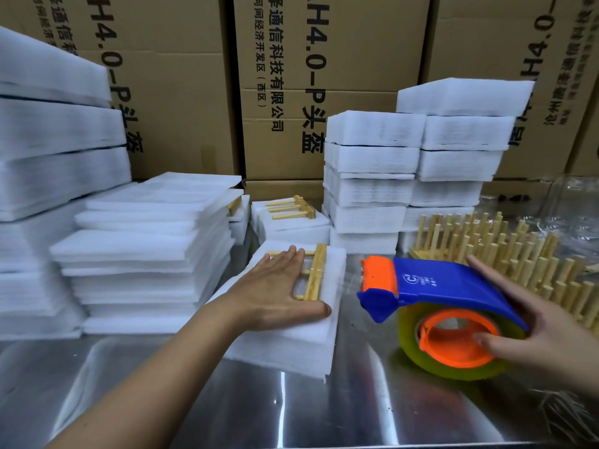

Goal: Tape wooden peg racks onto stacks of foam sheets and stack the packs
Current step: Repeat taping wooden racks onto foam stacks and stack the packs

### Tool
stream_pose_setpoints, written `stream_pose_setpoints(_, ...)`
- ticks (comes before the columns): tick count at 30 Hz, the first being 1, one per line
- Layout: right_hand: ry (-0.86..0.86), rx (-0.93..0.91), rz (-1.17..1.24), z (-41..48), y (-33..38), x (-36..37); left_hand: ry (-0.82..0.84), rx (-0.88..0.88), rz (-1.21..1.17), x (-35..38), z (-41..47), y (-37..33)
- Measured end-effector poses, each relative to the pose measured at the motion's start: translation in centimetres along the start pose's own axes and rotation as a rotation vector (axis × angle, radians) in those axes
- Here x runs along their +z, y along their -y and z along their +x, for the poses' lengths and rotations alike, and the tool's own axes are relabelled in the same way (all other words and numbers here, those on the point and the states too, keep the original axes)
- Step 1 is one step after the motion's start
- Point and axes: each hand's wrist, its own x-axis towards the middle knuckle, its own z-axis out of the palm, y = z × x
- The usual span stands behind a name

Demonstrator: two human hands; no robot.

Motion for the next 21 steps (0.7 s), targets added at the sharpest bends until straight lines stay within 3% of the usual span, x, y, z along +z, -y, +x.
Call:
stream_pose_setpoints(9,0.044,0.011,-0.181,-1.5,0.4,-2.2,0.003,-0.012,-0.014,-0.1,-0.1,-0.3)
stream_pose_setpoints(21,0.359,-0.017,-0.409,4.0,7.2,-1.2,-0.004,-0.011,-0.016,0.1,0.0,0.0)
